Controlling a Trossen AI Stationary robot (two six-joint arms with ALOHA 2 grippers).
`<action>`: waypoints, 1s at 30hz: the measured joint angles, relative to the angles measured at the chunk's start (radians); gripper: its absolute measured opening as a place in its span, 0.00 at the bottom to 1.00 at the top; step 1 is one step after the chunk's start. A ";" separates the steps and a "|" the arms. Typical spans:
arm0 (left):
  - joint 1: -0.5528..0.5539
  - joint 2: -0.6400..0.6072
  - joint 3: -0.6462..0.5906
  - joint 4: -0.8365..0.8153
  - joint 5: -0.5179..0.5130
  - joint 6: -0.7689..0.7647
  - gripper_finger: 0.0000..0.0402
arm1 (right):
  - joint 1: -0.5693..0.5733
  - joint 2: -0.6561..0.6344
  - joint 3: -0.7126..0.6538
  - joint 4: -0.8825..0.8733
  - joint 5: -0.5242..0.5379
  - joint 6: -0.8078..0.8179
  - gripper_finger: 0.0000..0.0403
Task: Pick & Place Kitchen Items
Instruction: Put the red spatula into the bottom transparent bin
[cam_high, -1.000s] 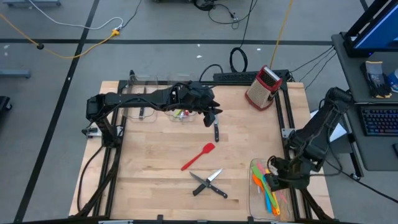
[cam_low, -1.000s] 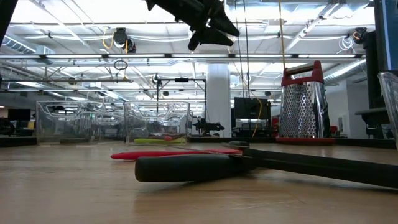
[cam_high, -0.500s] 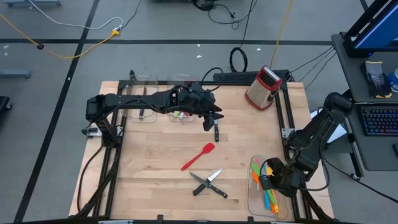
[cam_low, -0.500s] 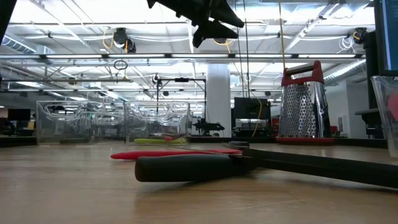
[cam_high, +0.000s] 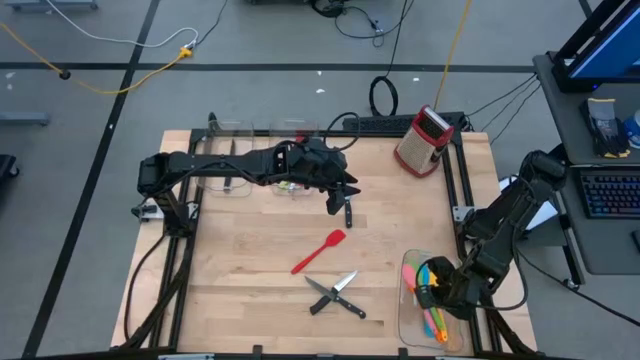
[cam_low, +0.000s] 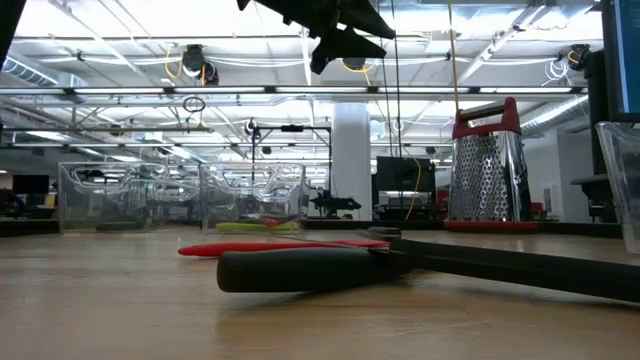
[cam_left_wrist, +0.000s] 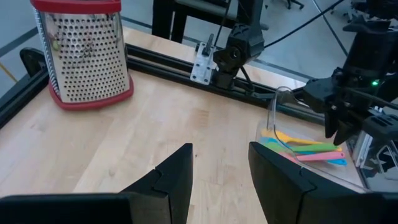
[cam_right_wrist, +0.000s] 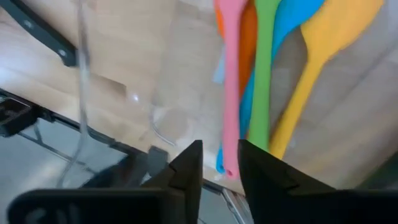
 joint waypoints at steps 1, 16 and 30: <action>0.000 0.000 0.000 0.000 0.000 -0.001 0.40 | 0.000 0.000 0.000 0.000 -0.016 0.000 0.25; -0.001 -0.028 0.001 -0.027 -0.001 0.011 0.40 | 0.087 -0.051 0.000 0.149 -0.056 -0.012 0.17; -0.086 -0.074 0.000 -0.193 -0.001 0.040 0.40 | 0.108 -0.166 0.000 0.290 0.360 -0.347 0.00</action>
